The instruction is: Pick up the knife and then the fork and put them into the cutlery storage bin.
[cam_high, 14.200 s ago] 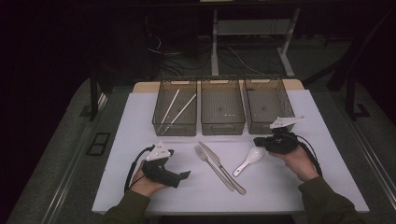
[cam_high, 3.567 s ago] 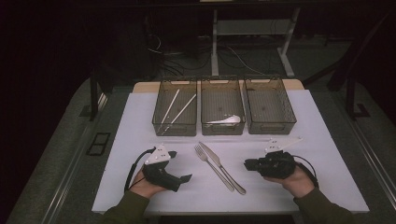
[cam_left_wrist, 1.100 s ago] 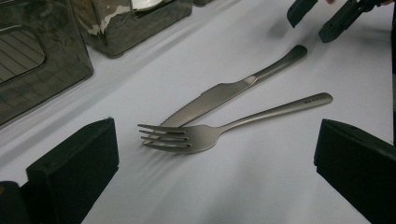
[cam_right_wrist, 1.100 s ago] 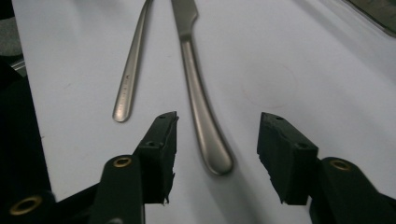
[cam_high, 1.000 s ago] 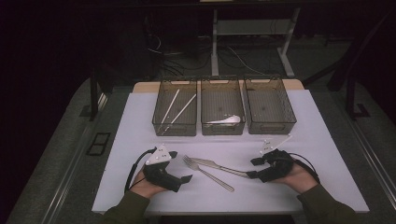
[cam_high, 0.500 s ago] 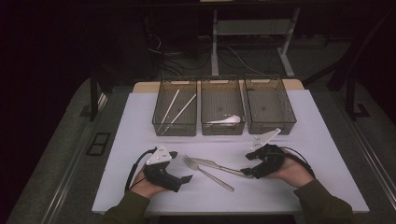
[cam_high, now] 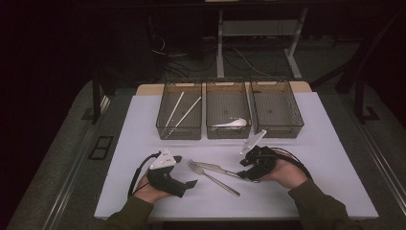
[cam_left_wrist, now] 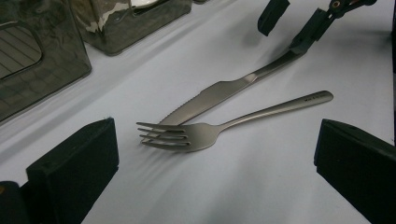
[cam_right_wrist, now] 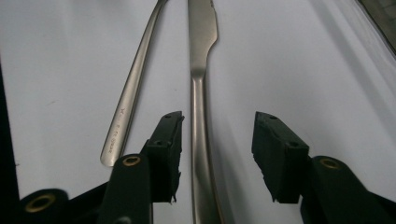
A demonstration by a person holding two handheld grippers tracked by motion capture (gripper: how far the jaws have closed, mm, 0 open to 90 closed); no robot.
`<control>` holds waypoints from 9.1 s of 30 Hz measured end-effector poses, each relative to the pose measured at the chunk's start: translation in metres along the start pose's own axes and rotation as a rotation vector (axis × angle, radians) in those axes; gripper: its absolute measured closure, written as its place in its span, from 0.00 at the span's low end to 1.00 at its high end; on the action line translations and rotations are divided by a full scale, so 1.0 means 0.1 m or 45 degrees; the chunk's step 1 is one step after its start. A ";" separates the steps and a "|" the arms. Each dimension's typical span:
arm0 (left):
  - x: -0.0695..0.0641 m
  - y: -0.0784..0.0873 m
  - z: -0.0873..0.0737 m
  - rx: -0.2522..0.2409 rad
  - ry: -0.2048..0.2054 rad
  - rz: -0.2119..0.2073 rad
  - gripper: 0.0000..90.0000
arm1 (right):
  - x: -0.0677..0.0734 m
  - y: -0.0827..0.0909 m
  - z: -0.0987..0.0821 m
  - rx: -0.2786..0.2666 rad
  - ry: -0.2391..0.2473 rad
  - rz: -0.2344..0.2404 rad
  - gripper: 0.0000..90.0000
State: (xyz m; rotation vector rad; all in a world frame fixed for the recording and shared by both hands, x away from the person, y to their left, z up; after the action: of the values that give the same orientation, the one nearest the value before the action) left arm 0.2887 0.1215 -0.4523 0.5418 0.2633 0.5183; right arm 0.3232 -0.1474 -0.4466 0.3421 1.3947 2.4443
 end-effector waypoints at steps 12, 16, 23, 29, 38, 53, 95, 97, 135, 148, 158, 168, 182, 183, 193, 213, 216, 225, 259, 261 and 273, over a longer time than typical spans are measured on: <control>-0.01 -0.01 0.00 0.007 -0.010 -0.003 0.00 | 0.05 -0.11 0.20 0.112 0.064 -0.021 0.77; -0.01 -0.01 0.00 0.005 -0.011 -0.005 0.00 | 0.06 -0.15 0.26 0.144 0.081 -0.025 0.81; -0.01 -0.01 0.00 0.005 -0.013 -0.006 0.00 | 0.09 -0.22 0.33 0.245 0.117 -0.031 0.84; -0.01 -0.01 0.00 0.004 -0.013 -0.006 0.00 | 0.11 -0.27 0.37 0.303 0.142 -0.039 0.85; -0.01 -0.01 0.00 0.003 -0.013 -0.008 0.00 | 0.13 -0.35 0.41 0.399 0.170 -0.047 0.86; -0.02 -0.01 0.00 0.009 -0.009 -0.007 0.00 | 0.12 -0.42 0.50 0.543 0.109 -0.047 0.88; -0.01 0.00 0.01 -0.005 -0.018 -0.008 0.00 | -0.29 0.16 0.30 -0.011 -0.180 -0.009 0.89; -0.01 0.00 0.01 -0.006 -0.020 -0.008 0.00 | -0.31 0.19 0.28 -0.048 -0.198 0.001 0.89; -0.01 0.00 0.01 -0.005 -0.021 -0.010 0.00 | -0.72 0.84 0.03 -0.620 -0.384 0.004 0.89; -0.02 0.00 0.01 -0.006 -0.012 -0.009 0.00 | -0.91 1.10 -0.15 -0.709 -0.454 -0.095 0.89; -0.01 0.00 0.01 -0.007 -0.009 -0.007 0.00 | -1.09 1.31 -0.22 -0.709 -0.469 -0.211 0.89; -0.01 0.00 0.01 -0.008 -0.006 -0.008 0.00 | -1.38 1.53 -0.26 -0.695 -0.509 -0.329 0.89; -0.01 0.00 0.00 -0.003 -0.012 -0.015 0.00 | -1.83 1.36 -0.36 -0.527 -0.591 -0.471 0.89; -0.01 0.00 0.00 -0.003 -0.012 -0.014 0.00 | -1.86 1.32 -0.37 -0.505 -0.600 -0.472 0.89; -0.01 0.00 0.00 -0.004 -0.010 -0.016 0.00 | -2.02 1.04 -0.49 -0.344 -0.643 -0.489 0.89; -0.01 0.00 0.00 -0.002 -0.009 -0.022 0.00 | -2.12 0.67 -0.46 -0.202 -0.677 -0.480 0.79; -0.01 0.00 0.00 -0.001 -0.013 -0.022 0.00 | -2.10 0.72 -0.45 -0.238 -0.686 -0.470 0.75; -0.01 -0.01 -0.01 0.008 -0.014 -0.018 0.00 | -1.82 0.95 -0.40 -0.458 -0.701 -0.340 0.57; -0.01 0.01 0.00 0.001 -0.015 -0.002 0.00 | -0.48 0.66 -0.20 -0.366 -0.365 -0.111 0.47; -0.01 0.01 0.00 0.001 -0.014 -0.001 0.00 | -0.42 0.60 -0.15 -0.347 -0.346 -0.098 0.48; -0.01 0.01 0.00 0.005 -0.014 0.007 0.00 | -0.11 0.33 0.08 -0.223 -0.232 -0.044 0.55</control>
State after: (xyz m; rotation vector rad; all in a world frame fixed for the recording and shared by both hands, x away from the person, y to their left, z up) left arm 0.2877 0.1219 -0.4516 0.5492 0.2527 0.5198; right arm 0.3318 -0.1612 -0.4150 0.4814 1.0946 2.4165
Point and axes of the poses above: each handheld gripper's, and its own axes: y roughly backward along the jaws, z roughly out of its top, x roughly to its left, the point moved 4 cm from there along -y, roughly forward along the jaws, and after that the axes turned 1 degree about x, right-handed, at the moved point
